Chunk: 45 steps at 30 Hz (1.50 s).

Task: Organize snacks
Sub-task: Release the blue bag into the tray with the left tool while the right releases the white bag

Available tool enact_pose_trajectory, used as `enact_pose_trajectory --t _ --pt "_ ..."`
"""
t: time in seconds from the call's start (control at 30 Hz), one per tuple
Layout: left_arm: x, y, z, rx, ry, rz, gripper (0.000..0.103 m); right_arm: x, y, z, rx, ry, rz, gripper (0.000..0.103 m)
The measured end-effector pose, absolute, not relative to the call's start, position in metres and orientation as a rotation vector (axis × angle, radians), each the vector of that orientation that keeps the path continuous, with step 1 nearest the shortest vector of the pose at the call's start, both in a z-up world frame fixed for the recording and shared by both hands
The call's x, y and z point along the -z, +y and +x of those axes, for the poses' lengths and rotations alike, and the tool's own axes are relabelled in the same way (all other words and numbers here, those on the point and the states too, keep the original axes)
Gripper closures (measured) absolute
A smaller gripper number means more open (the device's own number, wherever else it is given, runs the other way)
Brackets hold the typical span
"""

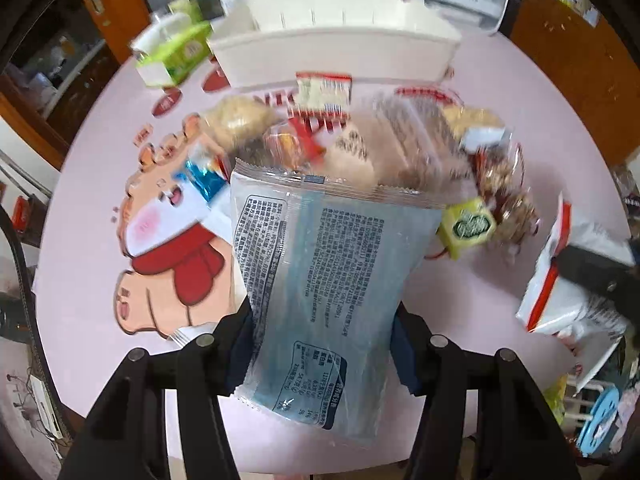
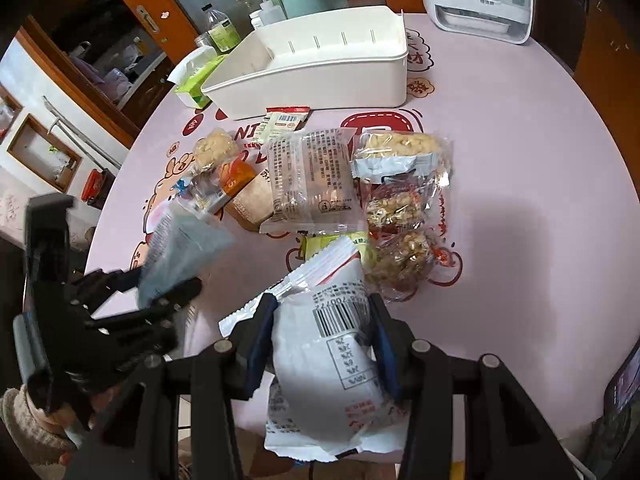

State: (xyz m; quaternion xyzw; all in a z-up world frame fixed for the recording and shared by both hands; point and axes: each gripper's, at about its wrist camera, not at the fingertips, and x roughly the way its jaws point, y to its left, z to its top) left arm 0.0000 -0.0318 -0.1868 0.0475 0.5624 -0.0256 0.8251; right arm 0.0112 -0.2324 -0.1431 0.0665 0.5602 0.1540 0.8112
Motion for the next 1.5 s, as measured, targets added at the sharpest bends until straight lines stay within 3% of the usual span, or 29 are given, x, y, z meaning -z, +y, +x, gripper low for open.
enact_pose_trajectory --t 0.5,1.03,1.27,1.5 --pt "0.093 -0.012 0.021 0.077 1.054 -0.022 0.046 0.108 -0.234 0.034 -0.394 1.096 0.159 0.057" --pt "-0.018 -0.022 0.155 0.178 0.802 0.064 0.046 0.022 -0.239 0.155 -0.196 0.847 0.150 0.057" --pt "-0.012 -0.021 0.232 0.125 0.769 0.064 0.046 0.016 -0.227 0.225 -0.083 0.752 0.164 0.057" --pt "0.052 -0.013 0.303 0.046 0.891 0.051 0.046 0.058 -0.197 0.280 -0.037 0.833 0.115 0.056"
